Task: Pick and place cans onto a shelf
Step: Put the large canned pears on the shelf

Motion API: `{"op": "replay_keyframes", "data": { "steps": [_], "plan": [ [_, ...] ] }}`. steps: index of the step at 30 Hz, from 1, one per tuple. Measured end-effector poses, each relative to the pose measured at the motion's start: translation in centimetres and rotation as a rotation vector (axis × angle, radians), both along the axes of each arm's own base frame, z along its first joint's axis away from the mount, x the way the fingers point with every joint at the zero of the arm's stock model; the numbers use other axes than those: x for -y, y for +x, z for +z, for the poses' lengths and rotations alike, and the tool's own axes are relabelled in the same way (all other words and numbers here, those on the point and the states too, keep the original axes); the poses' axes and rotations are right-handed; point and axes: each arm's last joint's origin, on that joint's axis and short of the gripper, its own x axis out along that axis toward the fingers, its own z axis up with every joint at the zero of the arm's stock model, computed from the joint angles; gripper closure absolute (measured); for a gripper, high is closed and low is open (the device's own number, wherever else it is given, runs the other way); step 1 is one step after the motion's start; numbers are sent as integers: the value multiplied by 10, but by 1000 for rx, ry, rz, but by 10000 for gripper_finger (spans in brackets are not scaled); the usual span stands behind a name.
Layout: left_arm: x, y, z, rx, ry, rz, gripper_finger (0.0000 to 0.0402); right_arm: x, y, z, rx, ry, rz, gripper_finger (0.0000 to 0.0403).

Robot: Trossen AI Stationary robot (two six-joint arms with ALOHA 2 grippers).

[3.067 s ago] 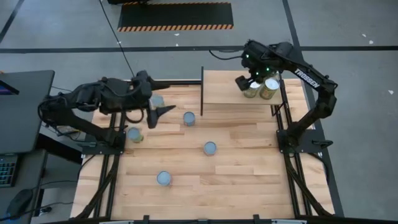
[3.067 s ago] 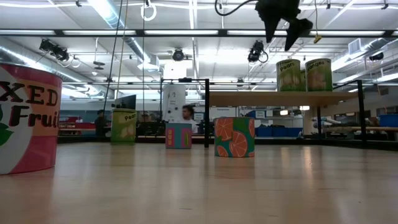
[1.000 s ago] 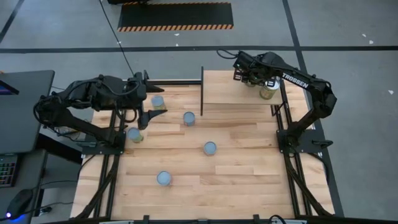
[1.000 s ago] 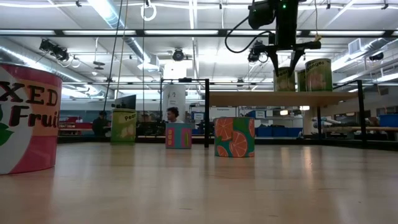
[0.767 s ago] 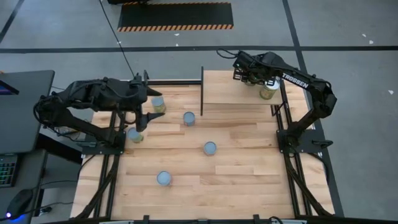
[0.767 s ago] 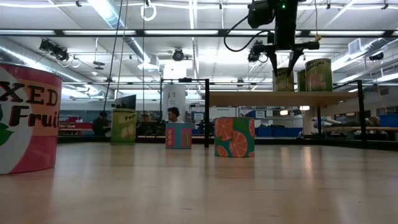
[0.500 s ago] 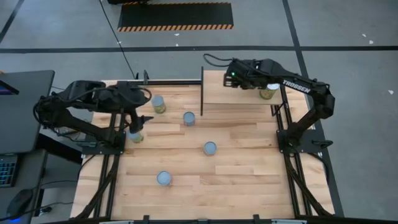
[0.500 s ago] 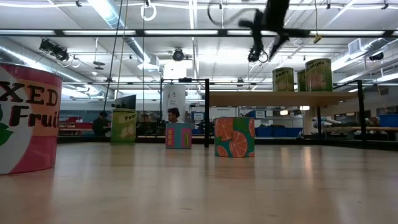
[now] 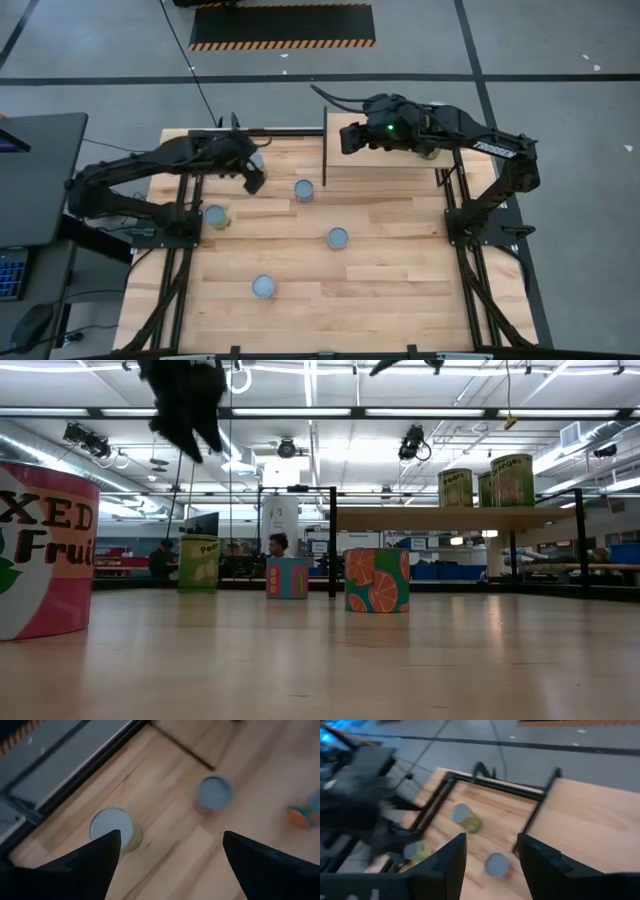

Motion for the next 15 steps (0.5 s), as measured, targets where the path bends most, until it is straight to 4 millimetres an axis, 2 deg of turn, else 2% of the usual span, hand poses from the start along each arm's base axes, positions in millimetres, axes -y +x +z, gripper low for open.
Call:
{"op": "replay_keyframes", "data": {
  "steps": [4, 8, 12, 15],
  "plan": [
    [-37, 1, -24, -3, -49, 176, 44, -6, 0, 5, 1, -31, 64, 197],
    [-62, -4, -51, 24, -133, 316, 44, -7, 0, 4, -20, -43, 81, 171],
    [-73, -7, -70, 61, -204, 349, 44, -7, 0, 4, -35, -64, 96, 150],
    [-77, -8, -75, 53, -197, 369, 44, -5, 0, 4, -41, -76, 92, 137]
  ]
}}
